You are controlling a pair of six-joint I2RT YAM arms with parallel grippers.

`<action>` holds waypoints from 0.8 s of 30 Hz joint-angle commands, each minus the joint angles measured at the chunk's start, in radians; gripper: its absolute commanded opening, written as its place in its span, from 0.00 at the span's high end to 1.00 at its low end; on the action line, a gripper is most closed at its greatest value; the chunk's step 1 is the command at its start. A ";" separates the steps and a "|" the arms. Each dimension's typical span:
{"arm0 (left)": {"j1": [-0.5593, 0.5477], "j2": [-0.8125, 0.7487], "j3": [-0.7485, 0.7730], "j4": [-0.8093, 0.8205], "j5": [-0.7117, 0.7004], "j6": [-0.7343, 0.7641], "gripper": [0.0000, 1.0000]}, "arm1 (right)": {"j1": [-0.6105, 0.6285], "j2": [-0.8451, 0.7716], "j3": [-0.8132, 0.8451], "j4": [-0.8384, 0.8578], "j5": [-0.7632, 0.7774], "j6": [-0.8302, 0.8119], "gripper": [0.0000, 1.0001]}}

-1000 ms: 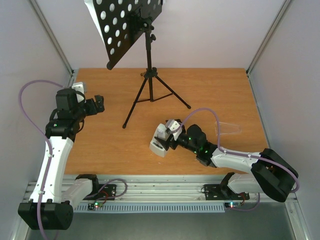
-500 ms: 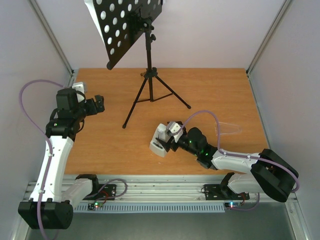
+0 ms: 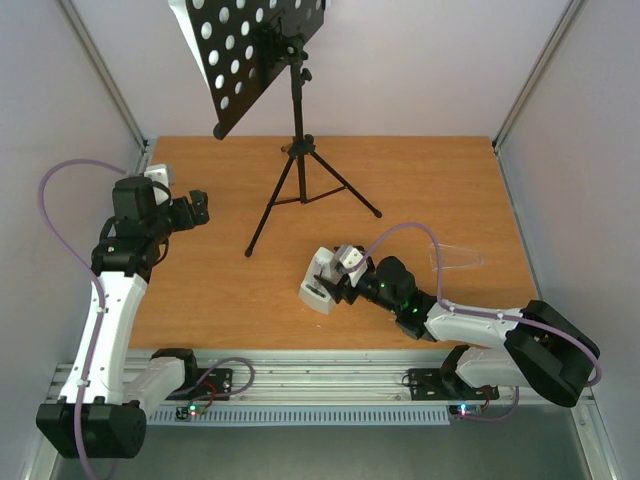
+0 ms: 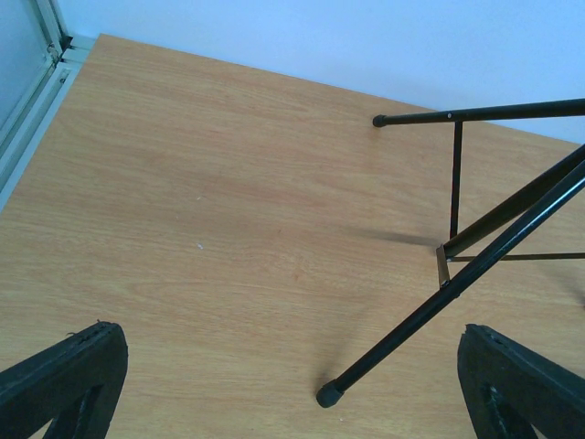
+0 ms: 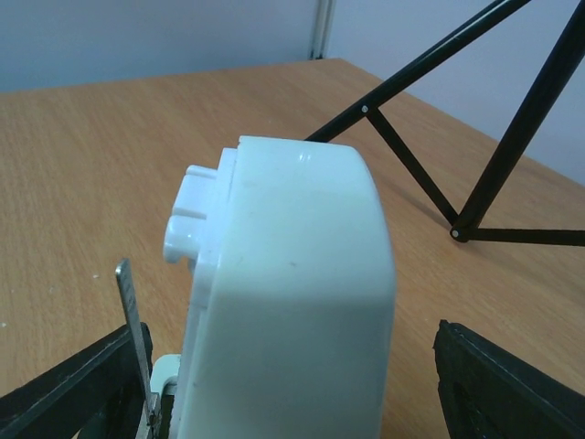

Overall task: Pack up the instrument practice props
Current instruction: Hook the pendulum onto the metronome.

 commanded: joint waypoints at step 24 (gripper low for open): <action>-0.002 0.008 0.009 0.029 0.016 -0.005 0.01 | 0.006 -0.016 -0.011 0.043 0.014 0.012 0.29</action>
